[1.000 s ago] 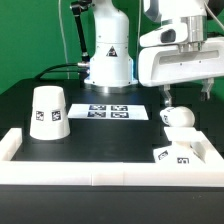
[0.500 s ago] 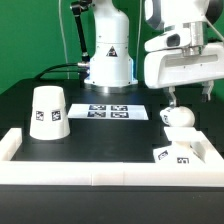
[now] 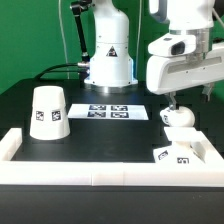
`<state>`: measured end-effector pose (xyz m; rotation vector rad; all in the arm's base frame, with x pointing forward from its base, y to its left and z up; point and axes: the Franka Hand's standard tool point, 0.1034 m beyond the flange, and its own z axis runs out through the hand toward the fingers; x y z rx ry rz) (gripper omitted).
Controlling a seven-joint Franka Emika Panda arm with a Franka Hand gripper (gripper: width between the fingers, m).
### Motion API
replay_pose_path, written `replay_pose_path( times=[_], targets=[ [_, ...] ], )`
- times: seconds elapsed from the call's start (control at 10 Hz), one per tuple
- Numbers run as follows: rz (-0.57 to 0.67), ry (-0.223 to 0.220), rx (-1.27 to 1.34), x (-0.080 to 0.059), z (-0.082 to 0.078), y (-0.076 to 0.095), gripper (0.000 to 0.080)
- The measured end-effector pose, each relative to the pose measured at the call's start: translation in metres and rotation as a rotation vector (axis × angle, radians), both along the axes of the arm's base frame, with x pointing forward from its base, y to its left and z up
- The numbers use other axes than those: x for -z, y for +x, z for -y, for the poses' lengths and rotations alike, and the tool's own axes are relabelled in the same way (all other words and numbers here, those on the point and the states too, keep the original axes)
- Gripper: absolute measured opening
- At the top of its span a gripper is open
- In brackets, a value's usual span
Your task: Assemble lamp
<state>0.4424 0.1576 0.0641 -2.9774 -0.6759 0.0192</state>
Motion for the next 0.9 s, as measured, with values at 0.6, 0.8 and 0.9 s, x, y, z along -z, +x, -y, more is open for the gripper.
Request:
replay_pose_path(
  times=[0.6,0.8,0.9],
  targets=[
    [-0.415,-0.169,-0.075,-0.010,0.017,-0.009,0.0699],
    [-0.545,-0.209,-0.096,-0.007,0.014,-0.011,0.0699],
    [-0.603,-0.233,-0.095,-0.005,0.015,-0.014,0.0699]
  ],
)
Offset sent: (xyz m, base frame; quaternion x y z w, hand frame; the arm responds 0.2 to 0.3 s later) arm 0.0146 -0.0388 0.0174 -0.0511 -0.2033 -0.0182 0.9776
